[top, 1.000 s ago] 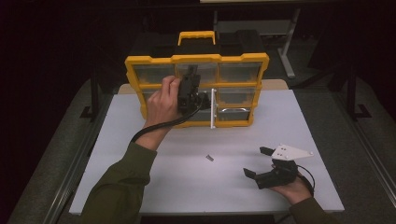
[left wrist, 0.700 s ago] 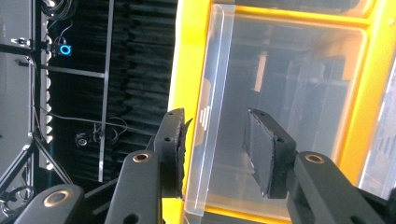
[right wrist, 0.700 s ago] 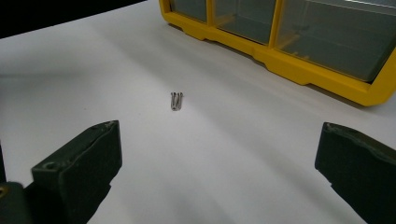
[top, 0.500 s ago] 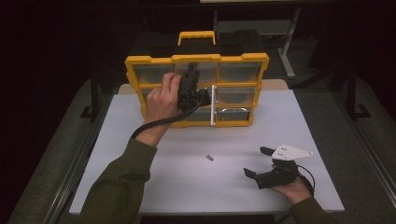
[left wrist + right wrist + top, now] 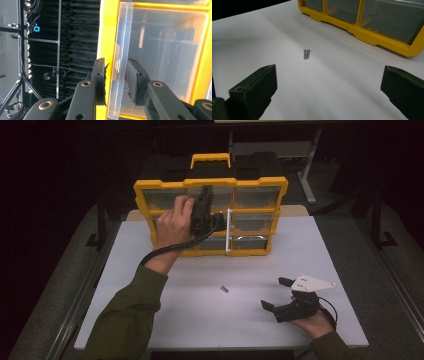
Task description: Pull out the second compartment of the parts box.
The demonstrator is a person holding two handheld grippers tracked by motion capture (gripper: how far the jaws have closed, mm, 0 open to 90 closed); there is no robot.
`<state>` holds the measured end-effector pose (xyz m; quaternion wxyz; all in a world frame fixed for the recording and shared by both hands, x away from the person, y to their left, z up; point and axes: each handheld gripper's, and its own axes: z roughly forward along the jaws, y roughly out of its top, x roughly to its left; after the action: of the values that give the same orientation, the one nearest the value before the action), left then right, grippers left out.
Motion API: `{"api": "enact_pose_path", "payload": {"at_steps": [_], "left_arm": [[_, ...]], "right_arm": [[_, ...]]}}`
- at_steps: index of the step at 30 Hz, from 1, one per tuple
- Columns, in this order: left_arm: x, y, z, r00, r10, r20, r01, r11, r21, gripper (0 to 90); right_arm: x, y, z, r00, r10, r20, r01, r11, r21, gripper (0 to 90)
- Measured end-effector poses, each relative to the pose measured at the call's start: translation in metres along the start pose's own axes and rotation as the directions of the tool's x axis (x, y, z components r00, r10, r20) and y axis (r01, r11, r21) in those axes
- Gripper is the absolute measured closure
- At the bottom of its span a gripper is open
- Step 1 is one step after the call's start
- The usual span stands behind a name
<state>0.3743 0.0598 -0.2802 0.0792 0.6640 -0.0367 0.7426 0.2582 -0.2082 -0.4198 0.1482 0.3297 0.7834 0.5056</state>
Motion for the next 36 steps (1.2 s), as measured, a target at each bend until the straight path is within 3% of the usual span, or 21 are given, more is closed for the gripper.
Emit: {"api": "enact_pose_path", "payload": {"at_steps": [36], "left_arm": [[0.0023,0.0009,0.0020,0.9993,0.016,0.035,-0.017,0.9998,0.007,79.8]], "right_arm": [[0.0005,0.0000,-0.0002,1.0000,-0.001,-0.003,0.001,1.000,-0.001,0.0]]}}
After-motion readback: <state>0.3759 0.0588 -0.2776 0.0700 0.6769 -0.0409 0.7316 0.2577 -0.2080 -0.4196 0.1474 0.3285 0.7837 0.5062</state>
